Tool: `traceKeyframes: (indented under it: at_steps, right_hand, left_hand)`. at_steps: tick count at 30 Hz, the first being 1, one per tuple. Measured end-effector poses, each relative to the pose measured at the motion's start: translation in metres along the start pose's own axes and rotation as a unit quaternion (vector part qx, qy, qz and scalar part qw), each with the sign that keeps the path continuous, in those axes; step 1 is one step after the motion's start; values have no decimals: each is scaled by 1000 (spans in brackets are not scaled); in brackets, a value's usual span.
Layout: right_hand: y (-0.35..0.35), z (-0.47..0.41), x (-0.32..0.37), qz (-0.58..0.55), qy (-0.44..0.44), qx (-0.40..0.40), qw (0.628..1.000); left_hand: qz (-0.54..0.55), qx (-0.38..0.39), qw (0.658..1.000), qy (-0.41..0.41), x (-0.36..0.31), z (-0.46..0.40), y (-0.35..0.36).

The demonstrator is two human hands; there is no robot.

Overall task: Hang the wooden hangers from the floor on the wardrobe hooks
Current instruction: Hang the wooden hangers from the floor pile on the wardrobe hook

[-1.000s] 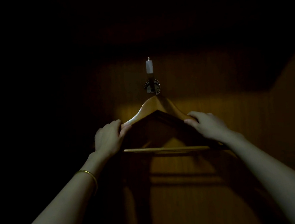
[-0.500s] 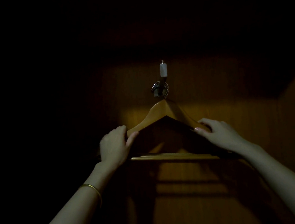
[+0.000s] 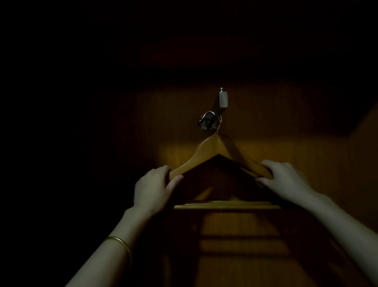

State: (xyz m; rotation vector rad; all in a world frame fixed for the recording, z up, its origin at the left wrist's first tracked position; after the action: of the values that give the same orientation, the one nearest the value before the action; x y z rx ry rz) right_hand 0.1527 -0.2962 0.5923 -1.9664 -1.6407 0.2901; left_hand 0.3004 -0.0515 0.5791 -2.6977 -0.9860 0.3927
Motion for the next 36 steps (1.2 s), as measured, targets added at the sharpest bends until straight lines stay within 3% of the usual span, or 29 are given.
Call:
traceKeyframes:
  at_steps: [3,8,12,19,26,33,36]
  right_hand:
    - [-3,2,6,17,10,4,1000]
    - [-17,13,23,-1,2,-58,998]
    - [-33,32,29,1,-1,-96,995]
    - [-54,98,14,23,4,-40,999]
    - [-75,207,-41,51,64,50,995]
    - [-104,385,-118,53,209,151,965]
    - [-108,479,-149,61,248,200,946]
  left_hand:
    - [12,-4,1000,-5,-1,0,1]
    - [69,-105,992,11,-21,9,-17]
    - [130,-96,985,60,-49,26,-21]
    - [243,12,963,120,-112,81,-7]
    - [329,176,918,132,-188,184,5]
    - [411,317,851,83,-274,336,9]
    - [400,386,828,75,-304,417,11]
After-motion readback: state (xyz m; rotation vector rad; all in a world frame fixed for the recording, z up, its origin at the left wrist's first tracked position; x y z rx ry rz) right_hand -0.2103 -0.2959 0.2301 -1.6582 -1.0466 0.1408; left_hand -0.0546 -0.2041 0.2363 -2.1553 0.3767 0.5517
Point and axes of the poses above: each hand's wrist, its own z-axis away from the middle knuckle, its own y-axis out of the palm, x = y × z, the point moved 3 cm from there along -z, towards the middle knuckle, and after that the axes turned 14 degrees about -x, right-handed, at the moved point
